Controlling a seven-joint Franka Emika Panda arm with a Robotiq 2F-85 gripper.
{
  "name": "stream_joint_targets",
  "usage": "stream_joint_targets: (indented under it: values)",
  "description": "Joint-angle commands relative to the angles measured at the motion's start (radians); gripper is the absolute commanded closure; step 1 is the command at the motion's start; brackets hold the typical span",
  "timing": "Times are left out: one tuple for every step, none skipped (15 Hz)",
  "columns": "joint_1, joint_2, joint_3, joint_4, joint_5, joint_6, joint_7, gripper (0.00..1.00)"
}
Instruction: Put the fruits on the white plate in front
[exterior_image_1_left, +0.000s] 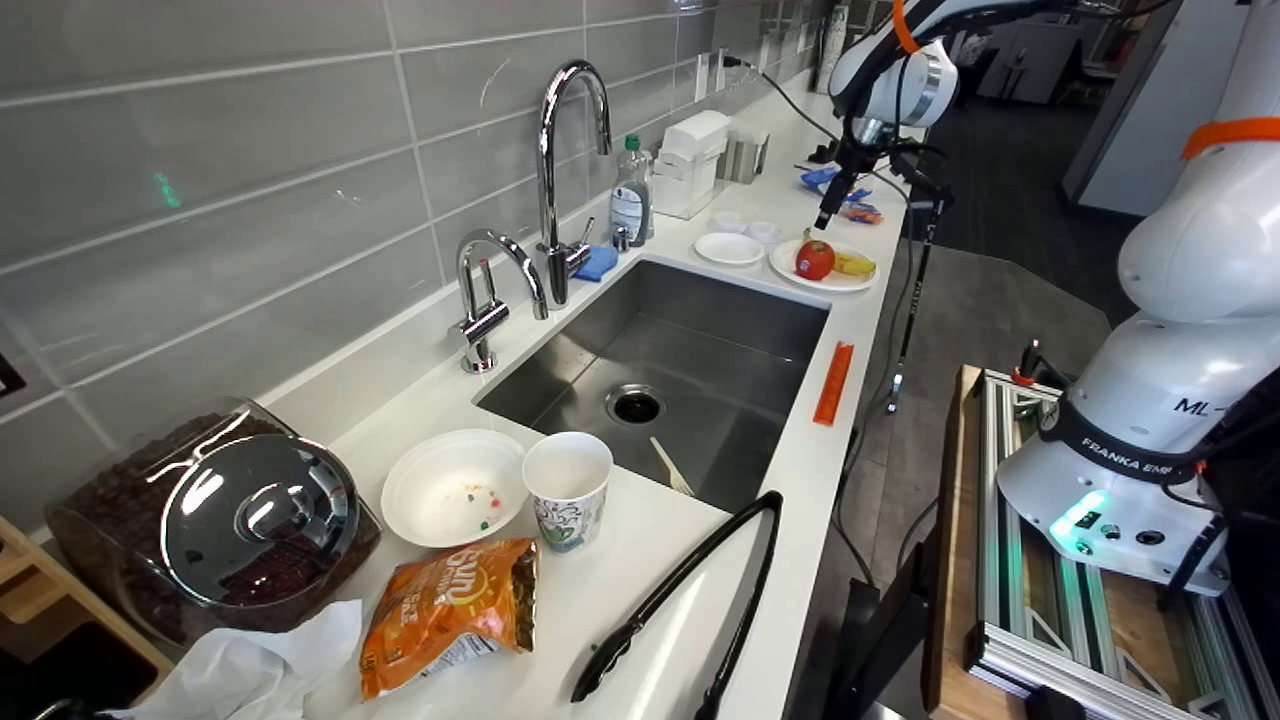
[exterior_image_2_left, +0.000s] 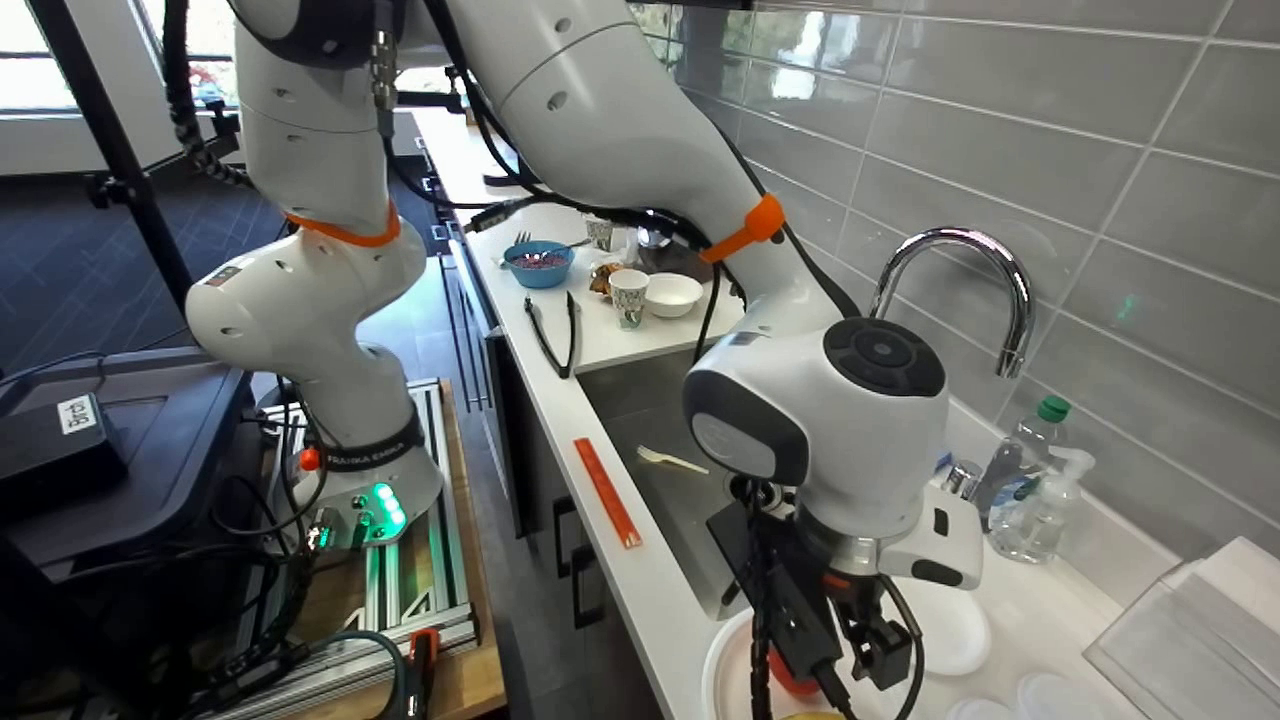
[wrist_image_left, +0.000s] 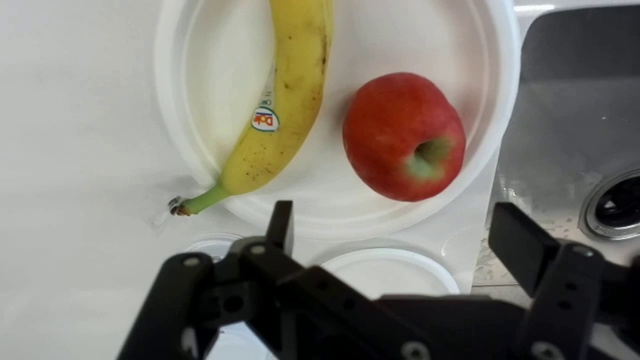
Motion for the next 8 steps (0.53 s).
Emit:
stream_joint_targets:
  values:
    - [0.024,-0.072,-0.043,-0.063,0.001,-0.019,-0.012,0.0]
    - [0.03,-0.08,-0.055,-0.068,-0.007,-0.026,-0.004,0.0]
    - [0.035,-0.089,-0.065,-0.075,-0.009,-0.023,0.0,0.0]
    - [0.039,-0.096,-0.074,-0.082,-0.009,-0.024,-0.001,0.0]
    - [0.043,-0.103,-0.082,-0.091,-0.01,-0.007,-0.002,0.0]
    - [0.048,-0.109,-0.09,-0.095,-0.012,-0.01,0.0,0.0]
    - [0.055,-0.116,-0.099,-0.102,-0.015,-0.002,0.003,0.0]
    - [0.057,-0.078,-0.099,-0.062,0.004,-0.004,-0.004,0.0]
